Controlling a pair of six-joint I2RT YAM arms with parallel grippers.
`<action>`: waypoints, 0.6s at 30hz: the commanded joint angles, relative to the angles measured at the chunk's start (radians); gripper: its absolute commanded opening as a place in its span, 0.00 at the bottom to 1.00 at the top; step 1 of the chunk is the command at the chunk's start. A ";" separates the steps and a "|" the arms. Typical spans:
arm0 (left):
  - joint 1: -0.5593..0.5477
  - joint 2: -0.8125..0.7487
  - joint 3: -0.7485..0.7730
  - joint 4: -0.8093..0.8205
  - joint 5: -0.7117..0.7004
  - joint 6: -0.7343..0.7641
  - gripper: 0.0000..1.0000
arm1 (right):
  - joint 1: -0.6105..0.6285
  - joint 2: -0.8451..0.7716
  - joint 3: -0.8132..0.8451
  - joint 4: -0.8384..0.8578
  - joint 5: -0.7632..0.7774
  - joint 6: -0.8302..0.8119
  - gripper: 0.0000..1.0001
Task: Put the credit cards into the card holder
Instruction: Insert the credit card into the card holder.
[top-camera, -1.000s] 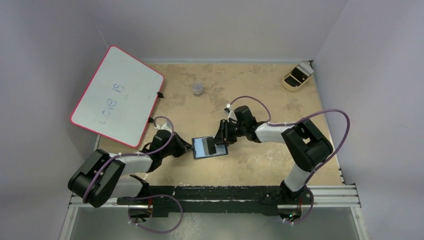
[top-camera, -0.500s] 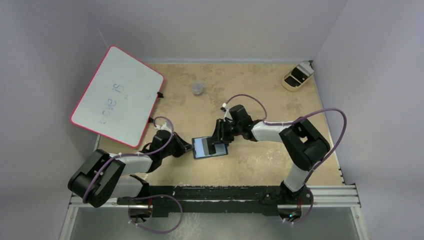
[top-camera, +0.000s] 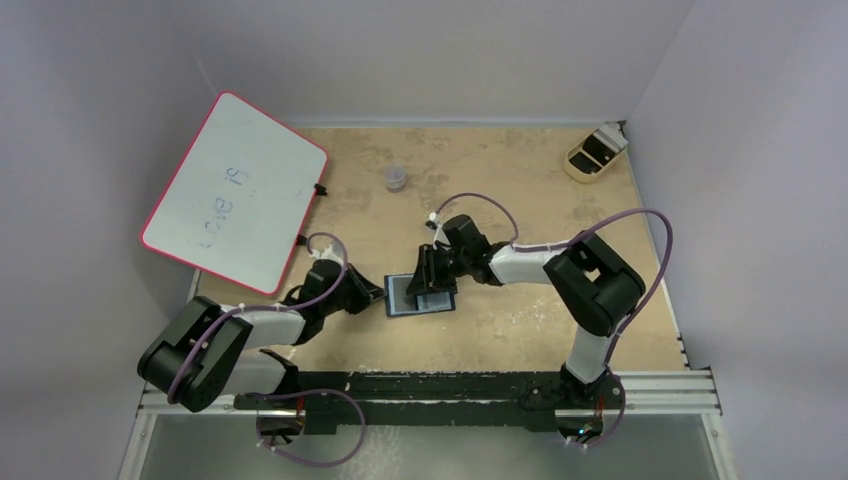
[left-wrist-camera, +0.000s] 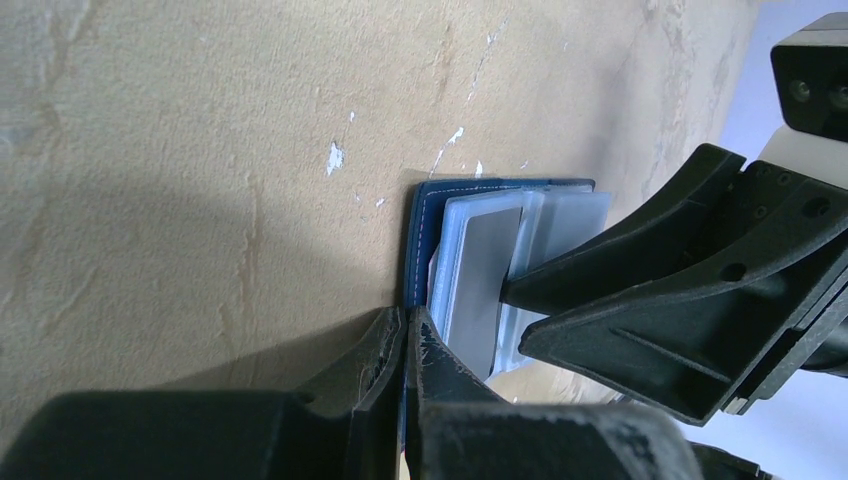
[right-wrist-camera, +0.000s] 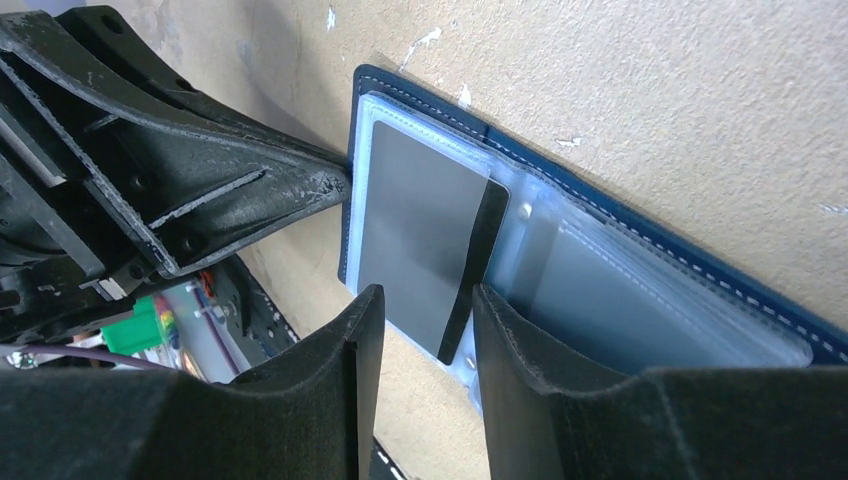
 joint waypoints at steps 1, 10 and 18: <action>0.000 0.006 -0.002 0.062 0.019 -0.010 0.00 | 0.030 0.032 0.043 0.040 -0.022 -0.001 0.39; 0.004 -0.027 0.081 -0.137 0.001 0.060 0.00 | 0.036 -0.066 0.107 -0.138 -0.001 -0.224 0.41; 0.066 -0.010 0.164 -0.316 0.042 0.127 0.00 | 0.034 -0.148 0.200 -0.291 0.064 -0.525 0.45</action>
